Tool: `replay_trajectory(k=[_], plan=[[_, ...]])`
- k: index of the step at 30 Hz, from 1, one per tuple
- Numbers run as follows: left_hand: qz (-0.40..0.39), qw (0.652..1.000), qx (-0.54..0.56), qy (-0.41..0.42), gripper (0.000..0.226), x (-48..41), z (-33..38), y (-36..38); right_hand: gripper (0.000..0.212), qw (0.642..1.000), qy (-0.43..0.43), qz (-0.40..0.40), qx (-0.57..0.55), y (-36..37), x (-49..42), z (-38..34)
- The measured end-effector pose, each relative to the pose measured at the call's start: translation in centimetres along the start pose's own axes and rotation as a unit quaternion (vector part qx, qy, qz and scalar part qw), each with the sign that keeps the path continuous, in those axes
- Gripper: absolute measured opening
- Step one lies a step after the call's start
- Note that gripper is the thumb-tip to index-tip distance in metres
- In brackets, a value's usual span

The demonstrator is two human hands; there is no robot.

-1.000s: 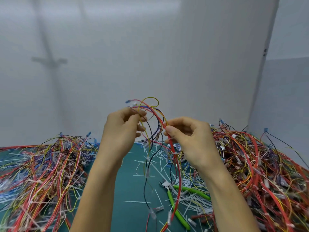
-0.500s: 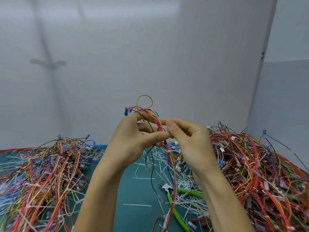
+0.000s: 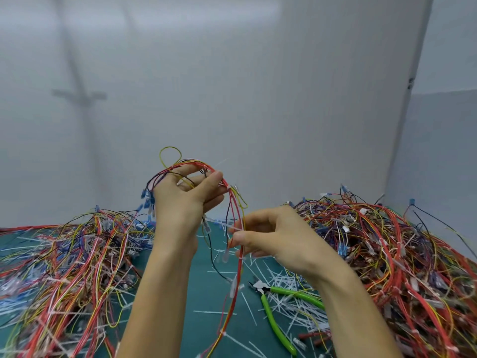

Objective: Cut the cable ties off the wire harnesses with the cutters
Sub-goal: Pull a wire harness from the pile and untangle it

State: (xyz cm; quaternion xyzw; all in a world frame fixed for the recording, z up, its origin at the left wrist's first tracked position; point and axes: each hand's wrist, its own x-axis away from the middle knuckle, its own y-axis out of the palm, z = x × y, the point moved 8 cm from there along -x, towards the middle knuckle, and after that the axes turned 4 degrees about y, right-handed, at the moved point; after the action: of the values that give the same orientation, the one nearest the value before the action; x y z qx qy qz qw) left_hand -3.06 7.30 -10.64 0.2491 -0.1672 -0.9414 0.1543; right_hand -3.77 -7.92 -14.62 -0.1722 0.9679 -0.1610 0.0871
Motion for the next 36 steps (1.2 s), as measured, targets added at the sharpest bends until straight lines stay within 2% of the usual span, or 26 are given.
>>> replay_trajectory(k=[4,8,10,12,14,17,19,22,26,32,34,36], plan=[[-0.036,0.999,0.025,-0.013,0.027,-0.1,-0.4,0.7,0.011,0.994,-0.062,0.07,-0.059,-1.1,0.0,-1.0],[-0.072,0.992,-0.093,-0.052,0.036,0.0,-1.2,0.7,0.021,0.973,-0.145,0.13,-0.124,-2.4,0.4,-2.0],[-0.075,0.966,-0.245,-0.03,0.034,0.0,-1.0,0.2,0.021,0.964,-0.162,0.156,-0.142,-2.9,0.4,-2.1],[-0.085,0.912,-0.401,0.025,0.048,0.1,-0.3,-0.1,0.019,0.96,-0.168,0.174,-0.141,-3.2,0.4,-2.0],[-0.134,0.889,-0.437,0.018,0.064,0.4,-0.3,0.3,0.018,0.959,-0.172,0.19,-0.119,-3.3,0.2,-1.8],[-0.238,0.899,-0.362,-0.066,0.06,1.8,-1.6,2.0,0.019,0.961,-0.175,0.204,-0.07,-3.1,0.1,-1.6],[-0.248,0.917,-0.299,-0.089,0.043,2.1,-2.1,2.9,0.026,0.959,-0.183,0.212,-0.042,-3.0,0.2,-1.7],[-0.197,0.959,-0.164,-0.124,0.026,1.8,-2.4,2.7,0.034,0.953,-0.186,0.237,0.04,-3.0,0.4,-2.2],[-0.123,0.983,-0.073,-0.114,0.019,1.0,-2.1,1.7,0.04,0.96,-0.166,0.203,0.099,-2.1,0.1,-2.4],[-0.037,0.986,0.061,-0.149,0.014,0.2,-3.0,0.4,0.051,0.953,-0.181,0.218,0.11,-2.6,0.6,-2.9],[-0.004,0.983,0.103,-0.153,0.014,-0.1,-3.3,-0.2,0.06,0.961,-0.139,0.214,0.104,-2.8,0.4,-2.2],[0.024,0.978,0.143,-0.15,0.008,-0.4,-3.4,-0.5,0.081,0.973,-0.068,0.187,0.118,-2.7,0.0,-1.0]])
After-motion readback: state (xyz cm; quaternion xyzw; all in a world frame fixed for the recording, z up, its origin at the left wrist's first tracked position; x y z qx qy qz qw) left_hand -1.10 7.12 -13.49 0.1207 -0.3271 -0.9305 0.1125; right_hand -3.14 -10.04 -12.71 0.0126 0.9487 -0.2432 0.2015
